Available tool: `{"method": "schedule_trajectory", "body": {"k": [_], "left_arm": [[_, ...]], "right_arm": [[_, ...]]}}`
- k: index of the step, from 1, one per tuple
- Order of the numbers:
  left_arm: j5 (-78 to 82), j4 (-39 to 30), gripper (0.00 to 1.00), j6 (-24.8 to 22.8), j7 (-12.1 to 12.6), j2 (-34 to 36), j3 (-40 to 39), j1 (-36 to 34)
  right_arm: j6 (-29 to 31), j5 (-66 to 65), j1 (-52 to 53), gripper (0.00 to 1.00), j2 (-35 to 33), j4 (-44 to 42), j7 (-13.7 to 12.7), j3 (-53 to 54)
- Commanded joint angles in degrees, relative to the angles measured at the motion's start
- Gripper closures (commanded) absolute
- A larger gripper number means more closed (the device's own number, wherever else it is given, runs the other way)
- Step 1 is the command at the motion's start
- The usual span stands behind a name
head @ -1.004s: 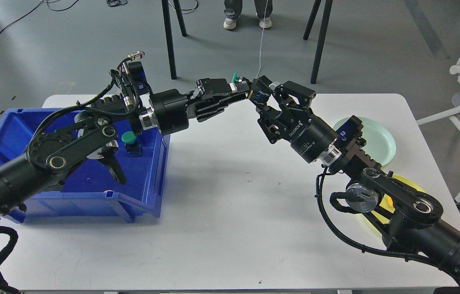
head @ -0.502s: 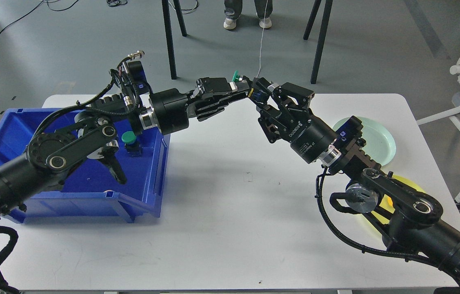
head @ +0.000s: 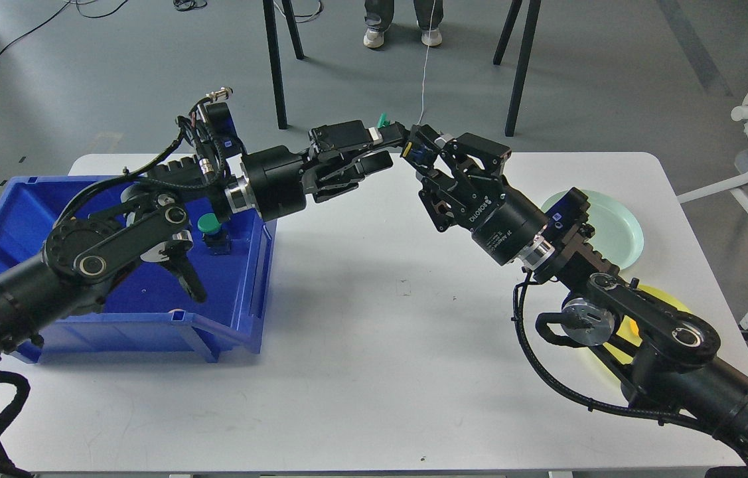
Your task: Pass button and place on color plate
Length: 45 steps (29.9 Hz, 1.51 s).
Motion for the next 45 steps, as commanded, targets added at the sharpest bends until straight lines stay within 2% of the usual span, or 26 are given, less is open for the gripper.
{"method": "schedule_trajectory", "body": {"k": [1,4,10,14,19,30,36,45], "left_arm": [[-0.03,0.00,0.19,0.01,-0.03,-0.02,-0.05,0.01],[-0.03,0.00,0.19,0.01,-0.03,-0.02,-0.05,0.09],[-0.03,0.00,0.19,0.01,-0.03,-0.02,-0.05,0.09],[-0.03,0.00,0.19,0.01,-0.03,-0.02,0.04,0.09],[-0.11,0.00,0.18,0.01,-0.03,-0.02,0.04,0.09],[-0.03,0.00,0.18,0.01,-0.03,-0.02,0.04,0.09],[-0.03,0.00,0.18,0.01,-0.03,-0.02,0.04,0.09],[-0.03,0.00,0.18,0.01,-0.03,-0.02,0.04,0.09]], "right_arm": [[-0.46,0.06,-0.08,0.93,-0.66,-0.11,0.00,0.17],[-0.55,0.15,-0.17,0.93,-3.29,-0.20,0.00,0.96],[-0.55,0.59,-0.88,0.93,-14.27,-2.13,0.00,2.90],[-0.46,0.85,-1.05,0.93,-19.29,-6.78,0.00,3.16],[-0.37,0.85,-1.14,0.93,-22.11,-14.07,0.00,3.07],[0.24,0.76,-1.58,0.93,-21.23,-30.77,0.00,1.84],[0.16,0.76,0.26,0.93,-17.72,-38.16,0.00,-2.46],[-0.28,0.76,4.22,0.93,-12.54,-43.26,0.00,-8.87]]}}
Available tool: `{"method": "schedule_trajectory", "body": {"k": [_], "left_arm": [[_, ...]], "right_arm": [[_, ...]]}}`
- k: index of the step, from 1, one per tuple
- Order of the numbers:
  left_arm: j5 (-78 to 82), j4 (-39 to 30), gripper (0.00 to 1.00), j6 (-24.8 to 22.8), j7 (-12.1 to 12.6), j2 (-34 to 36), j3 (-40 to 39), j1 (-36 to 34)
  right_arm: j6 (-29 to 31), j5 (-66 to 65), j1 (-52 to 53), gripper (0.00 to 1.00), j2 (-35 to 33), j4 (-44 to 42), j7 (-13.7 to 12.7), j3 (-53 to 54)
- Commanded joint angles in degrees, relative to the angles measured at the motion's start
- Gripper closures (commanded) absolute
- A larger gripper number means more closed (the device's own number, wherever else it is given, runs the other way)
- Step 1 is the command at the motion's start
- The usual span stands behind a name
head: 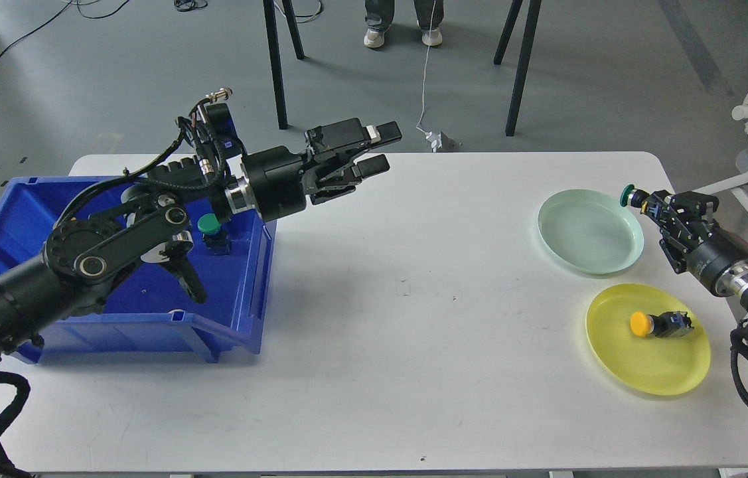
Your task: Pass button and place on color plate
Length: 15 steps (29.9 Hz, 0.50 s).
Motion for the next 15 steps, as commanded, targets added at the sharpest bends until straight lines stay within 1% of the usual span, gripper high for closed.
{"method": "schedule_trajectory", "body": {"k": [1,7,12,15], "left_arm": [[0.00,0.00,0.18,0.00,-0.01,0.00,0.00,0.00],[0.00,0.00,0.18,0.00,-0.01,0.00,0.00,0.00],[0.00,0.09,0.18,0.00,-0.01,-0.79,0.00,0.00],[0.00,0.09,0.18,0.00,-0.01,-0.79,0.00,0.00]], "right_arm": [[-0.24,0.00,1.34,0.93,2.30,-1.99,0.00,-2.45],[-0.07,0.00,2.48,0.92,5.56,-5.77,-0.05,-3.34],[-0.07,0.00,2.75,0.91,6.44,-6.66,-1.81,-3.34],[-0.07,0.00,2.75,0.91,6.62,-6.66,-3.30,-3.43]]}}
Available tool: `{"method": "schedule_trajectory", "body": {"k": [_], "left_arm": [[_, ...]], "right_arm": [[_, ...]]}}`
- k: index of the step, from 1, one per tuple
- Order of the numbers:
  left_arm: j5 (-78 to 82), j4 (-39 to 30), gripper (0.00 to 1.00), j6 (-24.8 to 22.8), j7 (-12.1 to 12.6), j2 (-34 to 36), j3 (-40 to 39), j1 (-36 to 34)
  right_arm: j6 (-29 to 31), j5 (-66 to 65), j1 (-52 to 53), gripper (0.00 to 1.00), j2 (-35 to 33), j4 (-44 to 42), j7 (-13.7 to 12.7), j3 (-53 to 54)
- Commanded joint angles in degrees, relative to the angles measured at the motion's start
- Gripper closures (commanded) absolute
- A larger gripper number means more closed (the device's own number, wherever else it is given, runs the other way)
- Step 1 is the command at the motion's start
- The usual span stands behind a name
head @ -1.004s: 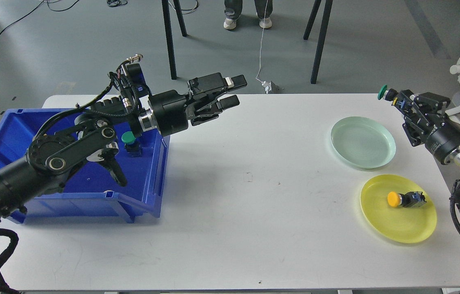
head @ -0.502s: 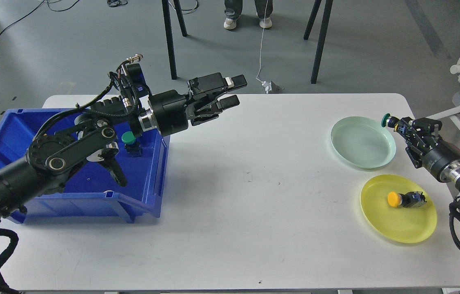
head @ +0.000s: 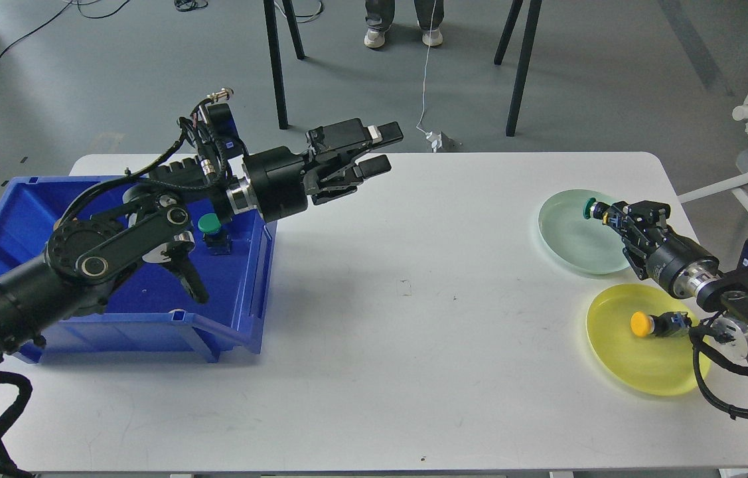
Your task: Pass button and place on color plate
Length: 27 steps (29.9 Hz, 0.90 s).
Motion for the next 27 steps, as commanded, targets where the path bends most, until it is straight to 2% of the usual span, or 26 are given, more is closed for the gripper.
{"method": "schedule_trajectory", "body": {"k": [1,5,19,27], "left_arm": [[0.00,0.05,0.18,0.00,-0.01,-0.12,0.00,0.00],[0.00,0.05,0.18,0.00,-0.01,-0.12,0.00,0.00],[0.00,0.05,0.18,0.00,-0.01,-0.20,0.00,0.00],[0.00,0.05,0.18,0.00,-0.01,-0.20,0.00,0.00]], "right_arm": [[0.02,0.00,0.01,0.91,0.45,-0.02,-1.39,-0.08],[-0.07,0.00,0.10,0.88,1.06,-0.02,-1.56,-0.08],[-0.33,0.00,0.10,0.53,1.24,-0.02,-2.09,0.09],[-0.33,0.09,0.10,0.40,1.24,-0.02,-2.00,0.09]]}}
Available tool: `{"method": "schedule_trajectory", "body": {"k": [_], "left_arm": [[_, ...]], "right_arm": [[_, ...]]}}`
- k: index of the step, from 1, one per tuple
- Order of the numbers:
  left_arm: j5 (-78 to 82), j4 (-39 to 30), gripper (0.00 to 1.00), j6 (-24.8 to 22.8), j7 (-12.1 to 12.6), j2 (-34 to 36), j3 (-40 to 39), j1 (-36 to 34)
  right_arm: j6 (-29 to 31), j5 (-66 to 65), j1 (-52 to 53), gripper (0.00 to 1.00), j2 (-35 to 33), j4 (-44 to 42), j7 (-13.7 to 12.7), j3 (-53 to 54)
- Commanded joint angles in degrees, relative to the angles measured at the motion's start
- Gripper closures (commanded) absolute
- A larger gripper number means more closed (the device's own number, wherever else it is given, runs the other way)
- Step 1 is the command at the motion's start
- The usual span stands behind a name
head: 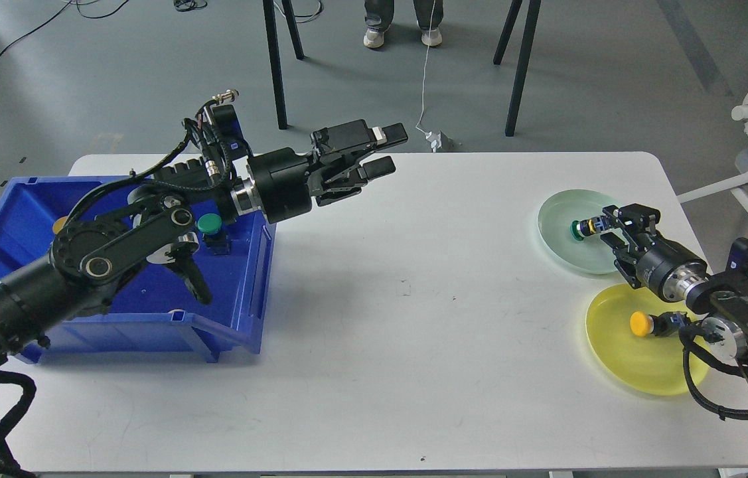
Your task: Pass button and place on color plate
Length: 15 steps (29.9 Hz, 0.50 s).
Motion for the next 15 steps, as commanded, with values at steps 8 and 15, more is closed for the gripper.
{"method": "schedule_trajectory", "body": {"k": [8,15], "left_arm": [[0.00,0.00,0.18,0.00,-0.01,0.00,0.00,0.00],[-4.91,0.87,0.16,0.00,-0.01,0.35,-0.35,-0.09]], "right_arm": [[0.09,0.22,0.09,0.35,-0.01,0.35,0.18,0.53],[0.79,6.01,2.98,0.22,-0.98,6.49,0.09,0.97]]}}
